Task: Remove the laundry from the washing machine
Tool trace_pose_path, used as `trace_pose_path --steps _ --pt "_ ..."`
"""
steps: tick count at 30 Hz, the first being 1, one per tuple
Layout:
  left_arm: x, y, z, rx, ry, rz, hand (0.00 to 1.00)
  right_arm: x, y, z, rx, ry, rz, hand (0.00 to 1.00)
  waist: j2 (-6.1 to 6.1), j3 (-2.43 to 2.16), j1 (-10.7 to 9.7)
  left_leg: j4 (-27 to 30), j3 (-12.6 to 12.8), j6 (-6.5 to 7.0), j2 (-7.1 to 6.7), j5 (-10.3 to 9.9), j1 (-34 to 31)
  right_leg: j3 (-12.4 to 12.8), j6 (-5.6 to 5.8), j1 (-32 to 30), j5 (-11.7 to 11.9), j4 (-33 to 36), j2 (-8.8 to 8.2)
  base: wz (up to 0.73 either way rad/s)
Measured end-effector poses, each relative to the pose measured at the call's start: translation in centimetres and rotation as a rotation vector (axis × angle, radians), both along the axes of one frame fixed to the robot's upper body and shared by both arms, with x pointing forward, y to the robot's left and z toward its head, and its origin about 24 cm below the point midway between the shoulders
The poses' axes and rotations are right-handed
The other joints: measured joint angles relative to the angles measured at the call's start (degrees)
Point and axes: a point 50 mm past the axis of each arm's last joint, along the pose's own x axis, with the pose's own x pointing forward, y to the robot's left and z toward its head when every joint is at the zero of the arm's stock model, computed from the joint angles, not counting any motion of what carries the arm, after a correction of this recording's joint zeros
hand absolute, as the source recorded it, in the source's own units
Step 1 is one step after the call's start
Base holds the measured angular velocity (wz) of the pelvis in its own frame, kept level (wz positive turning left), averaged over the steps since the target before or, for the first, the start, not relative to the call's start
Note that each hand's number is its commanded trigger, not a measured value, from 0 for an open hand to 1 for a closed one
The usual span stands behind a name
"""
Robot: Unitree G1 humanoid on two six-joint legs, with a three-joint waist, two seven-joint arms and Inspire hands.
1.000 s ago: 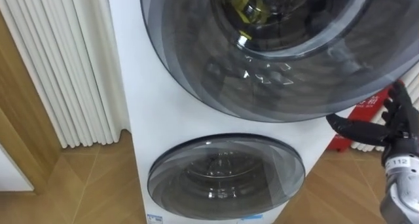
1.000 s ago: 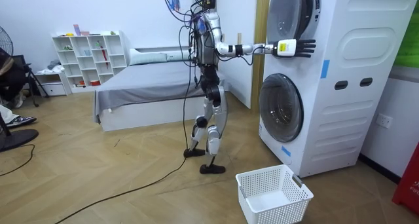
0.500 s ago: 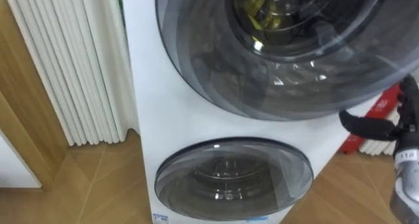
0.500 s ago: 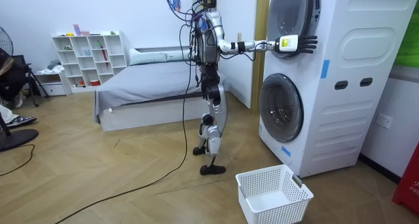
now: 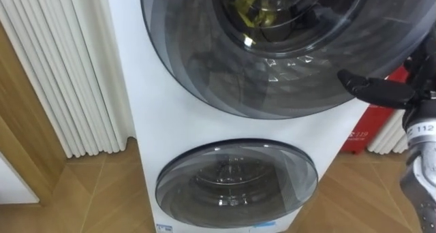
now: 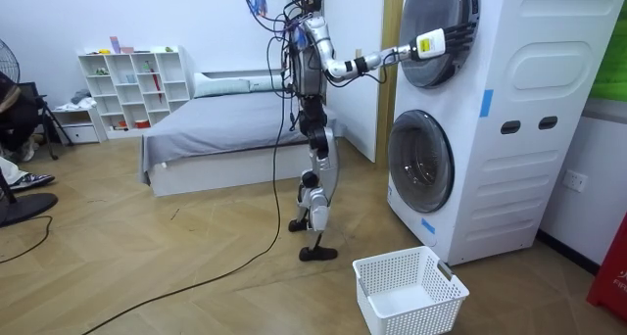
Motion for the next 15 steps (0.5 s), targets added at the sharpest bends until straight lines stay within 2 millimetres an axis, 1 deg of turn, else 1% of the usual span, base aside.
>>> trace_pose_path --steps 7,15 --pt "0.11 -0.03 0.0 -0.005 -0.004 -0.003 0.0 -0.07 -0.07 0.39 -0.012 -0.018 0.002 0.0 -0.3 -0.26 0.0 0.1 0.0 0.01 0.01 0.0 0.1 -0.6 0.0 0.1 0.0 -0.1 -0.01 0.0" --pt "0.14 -0.11 -0.01 -0.006 -0.004 -0.01 0.0 -0.1 0.01 0.57 -0.016 -0.037 0.014 0.0 -0.35 -0.24 0.0 0.0 0.1 0.0 0.03 0.0 0.5 -0.7 0.0 0.1 0.0 -0.1 -0.02 0.0"
